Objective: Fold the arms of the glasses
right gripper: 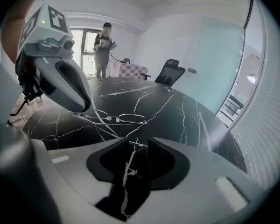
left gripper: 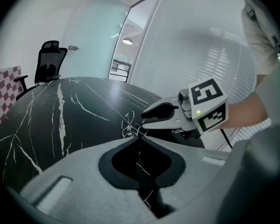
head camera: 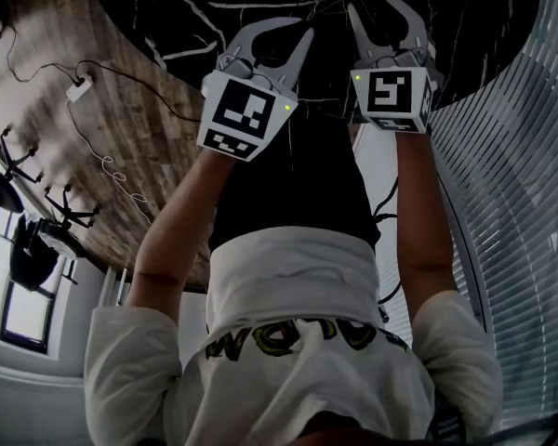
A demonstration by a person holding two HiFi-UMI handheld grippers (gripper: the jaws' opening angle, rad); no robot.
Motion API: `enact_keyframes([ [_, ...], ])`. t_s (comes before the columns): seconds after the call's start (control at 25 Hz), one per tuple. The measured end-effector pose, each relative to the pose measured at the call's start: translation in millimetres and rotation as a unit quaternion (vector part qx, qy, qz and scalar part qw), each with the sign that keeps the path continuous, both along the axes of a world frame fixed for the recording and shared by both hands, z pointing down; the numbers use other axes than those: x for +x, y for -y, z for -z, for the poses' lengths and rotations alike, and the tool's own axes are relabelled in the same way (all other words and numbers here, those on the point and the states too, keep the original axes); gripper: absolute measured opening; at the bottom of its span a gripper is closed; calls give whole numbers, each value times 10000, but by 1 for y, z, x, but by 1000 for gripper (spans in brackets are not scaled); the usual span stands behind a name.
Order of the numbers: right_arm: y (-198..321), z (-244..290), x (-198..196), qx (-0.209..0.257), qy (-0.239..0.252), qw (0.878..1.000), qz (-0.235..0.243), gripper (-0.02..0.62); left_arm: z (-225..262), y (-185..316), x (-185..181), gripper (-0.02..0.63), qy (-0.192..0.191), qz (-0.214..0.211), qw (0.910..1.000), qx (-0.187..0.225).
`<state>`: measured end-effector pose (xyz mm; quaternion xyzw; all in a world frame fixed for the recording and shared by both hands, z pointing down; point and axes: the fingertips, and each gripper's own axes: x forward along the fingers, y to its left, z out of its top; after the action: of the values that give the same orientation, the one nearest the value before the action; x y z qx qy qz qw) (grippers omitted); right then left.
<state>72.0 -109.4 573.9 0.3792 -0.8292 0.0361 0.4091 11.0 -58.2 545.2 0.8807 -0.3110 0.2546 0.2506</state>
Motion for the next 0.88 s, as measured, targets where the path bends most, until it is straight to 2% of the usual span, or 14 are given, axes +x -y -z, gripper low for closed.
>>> enact_keyframes([
  [0.44,11,4,-10,82,116,9999,39,127,-2,-3,2,9,79,-196,9996,-193],
  [0.76,14,6,-12,111,280,9995,-1,127,-9,-3,3,12,395,-365,9985,-139],
  [0.88,9,8,-12,64,525,9986,-11,158,-13,-5,6,20,626,-475,9969,27],
])
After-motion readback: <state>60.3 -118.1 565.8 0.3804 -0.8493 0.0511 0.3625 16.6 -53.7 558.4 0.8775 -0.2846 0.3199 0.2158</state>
